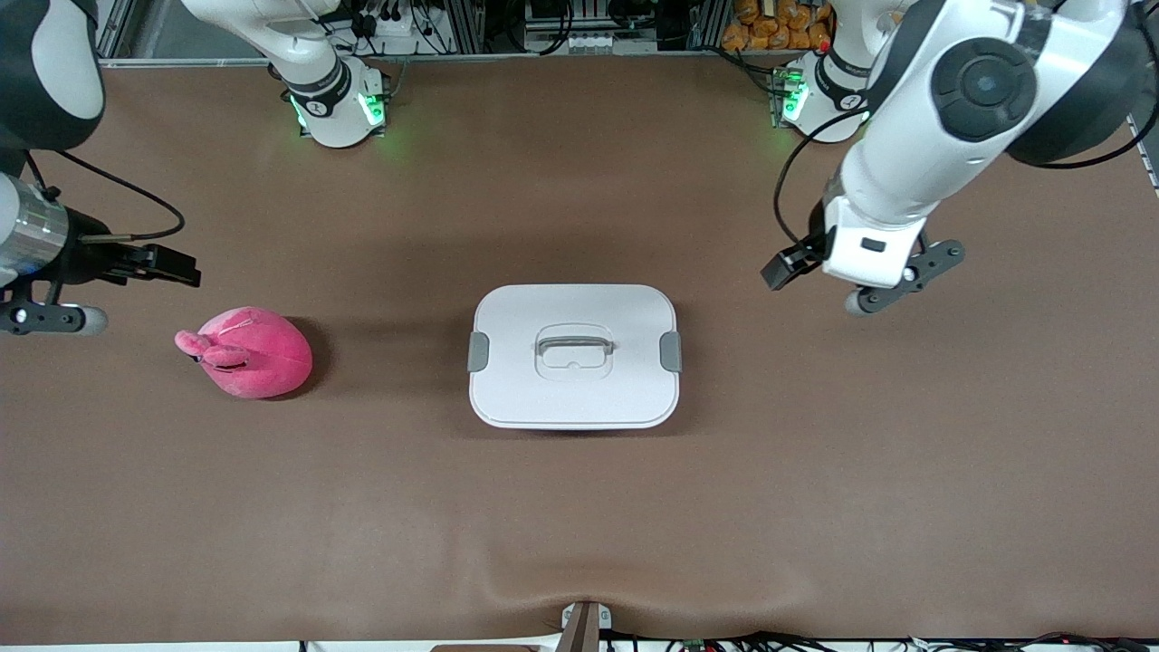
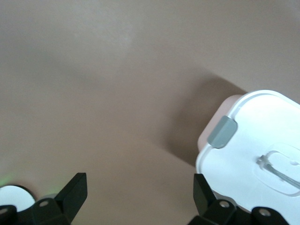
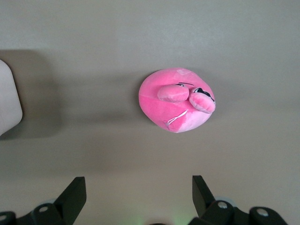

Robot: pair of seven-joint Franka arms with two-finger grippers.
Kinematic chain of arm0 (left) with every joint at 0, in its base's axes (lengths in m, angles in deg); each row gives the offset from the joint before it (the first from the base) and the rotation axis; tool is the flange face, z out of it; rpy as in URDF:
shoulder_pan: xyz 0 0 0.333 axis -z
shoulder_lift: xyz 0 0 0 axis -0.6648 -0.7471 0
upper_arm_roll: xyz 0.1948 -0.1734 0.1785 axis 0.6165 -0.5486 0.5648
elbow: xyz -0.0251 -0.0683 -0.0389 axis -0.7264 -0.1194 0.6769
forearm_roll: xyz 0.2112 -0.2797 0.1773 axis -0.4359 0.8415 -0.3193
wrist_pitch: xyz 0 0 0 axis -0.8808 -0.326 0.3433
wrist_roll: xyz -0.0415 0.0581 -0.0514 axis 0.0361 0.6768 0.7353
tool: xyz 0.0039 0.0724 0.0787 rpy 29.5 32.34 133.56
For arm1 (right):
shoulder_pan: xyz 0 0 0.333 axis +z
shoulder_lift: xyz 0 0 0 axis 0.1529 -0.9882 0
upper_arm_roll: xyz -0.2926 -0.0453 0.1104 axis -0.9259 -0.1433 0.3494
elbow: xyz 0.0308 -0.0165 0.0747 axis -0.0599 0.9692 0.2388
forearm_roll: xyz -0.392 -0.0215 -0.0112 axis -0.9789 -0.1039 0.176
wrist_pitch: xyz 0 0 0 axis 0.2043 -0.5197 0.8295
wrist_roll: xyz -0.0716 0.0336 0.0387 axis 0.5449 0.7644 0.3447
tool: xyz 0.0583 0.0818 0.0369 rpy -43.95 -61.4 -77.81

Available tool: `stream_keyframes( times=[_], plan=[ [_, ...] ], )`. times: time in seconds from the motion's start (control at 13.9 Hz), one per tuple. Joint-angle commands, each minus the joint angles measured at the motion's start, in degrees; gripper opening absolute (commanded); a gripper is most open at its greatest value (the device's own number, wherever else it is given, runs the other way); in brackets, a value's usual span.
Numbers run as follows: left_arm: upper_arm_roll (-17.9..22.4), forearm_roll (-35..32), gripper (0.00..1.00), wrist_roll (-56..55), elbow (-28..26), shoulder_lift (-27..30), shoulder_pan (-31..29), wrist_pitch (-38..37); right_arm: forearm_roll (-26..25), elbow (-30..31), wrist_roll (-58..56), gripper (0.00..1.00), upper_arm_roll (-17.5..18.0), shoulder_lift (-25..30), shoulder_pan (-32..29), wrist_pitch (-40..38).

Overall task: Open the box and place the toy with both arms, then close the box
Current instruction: 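Move the left gripper to the lid handle while the right gripper reaches the toy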

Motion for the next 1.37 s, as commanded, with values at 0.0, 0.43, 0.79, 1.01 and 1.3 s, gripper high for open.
stream_keyframes(
  times=[0.0,0.43,0.79,1.01,1.3],
  plan=[
    [-0.01,-0.51,1.00,-5.04,1.73,-2.07,1.88,1.81,-0.72,-0.89,0.50,1.00,-0.33,-0.44,0.51,-0.98],
    [-0.01,-0.68,1.00,-16.30,1.82,-5.58,6.88,5.15,0.08,-1.33,0.14,1.00,-0.33,-8.44,0.24,-1.42],
    [-0.01,-2.18,1.00,-35.88,1.73,-8.22,11.02,12.52,1.12,-0.02,-0.81,1.00,-0.24,-9.14,-1.41,-2.04],
    [-0.01,-2.18,1.00,-44.76,1.73,-10.33,12.69,16.74,6.93,0.87,-6.69,1.00,-0.42,-8.79,-3.88,-1.07],
    [0.34,-3.57,1.00,-54.17,1.82,-12.61,15.32,22.55,6.93,3.50,-20.47,1.00,-0.51,-8.27,-4.76,2.26]
  ],
)
